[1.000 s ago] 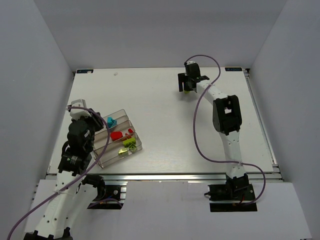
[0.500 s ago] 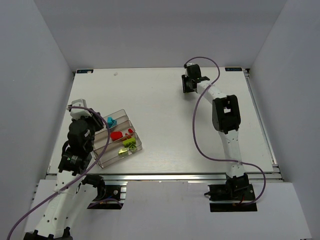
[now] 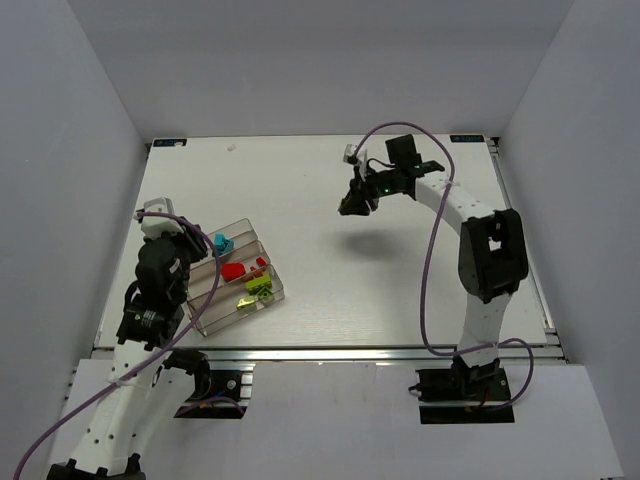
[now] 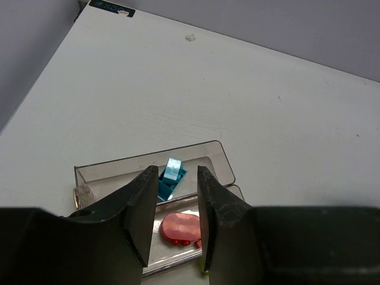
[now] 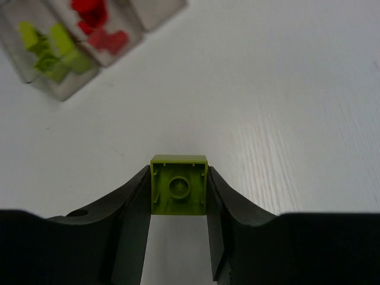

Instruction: Sort the legos into containers by color

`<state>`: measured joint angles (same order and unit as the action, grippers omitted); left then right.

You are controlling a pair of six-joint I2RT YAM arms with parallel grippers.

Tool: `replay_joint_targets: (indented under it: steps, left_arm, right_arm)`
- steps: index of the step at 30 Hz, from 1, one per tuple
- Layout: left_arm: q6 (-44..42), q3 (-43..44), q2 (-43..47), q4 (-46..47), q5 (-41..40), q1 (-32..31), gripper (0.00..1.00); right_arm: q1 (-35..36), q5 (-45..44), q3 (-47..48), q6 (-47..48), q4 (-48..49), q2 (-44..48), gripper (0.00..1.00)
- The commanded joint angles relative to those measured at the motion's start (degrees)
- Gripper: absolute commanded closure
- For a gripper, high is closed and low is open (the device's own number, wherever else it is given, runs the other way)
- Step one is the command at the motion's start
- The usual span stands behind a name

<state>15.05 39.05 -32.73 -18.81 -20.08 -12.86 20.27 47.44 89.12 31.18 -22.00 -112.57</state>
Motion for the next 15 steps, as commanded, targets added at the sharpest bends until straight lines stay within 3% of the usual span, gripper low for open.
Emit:
replay_joint_targets:
  steps: [1, 6, 15]
  left_arm:
    - [-0.4, -0.2, 0.6, 0.9, 0.7, 0.3, 0.57]
    - [-0.2, -0.2, 1.2, 0.7, 0.0, 0.3, 0.57]
    - [-0.2, -0.4, 2.1, 0.8, -0.5, 0.3, 0.57]
  right_arm:
    - [6.8, 16.0, 0.3, 24.5, -11.5, 0.6, 1.0]
    - [15.7, 5.1, 3.1, 24.6, -11.3, -1.7, 1.0]
    - [26.5, -1.1, 11.9, 17.2, -8.7, -6.6, 1.0]
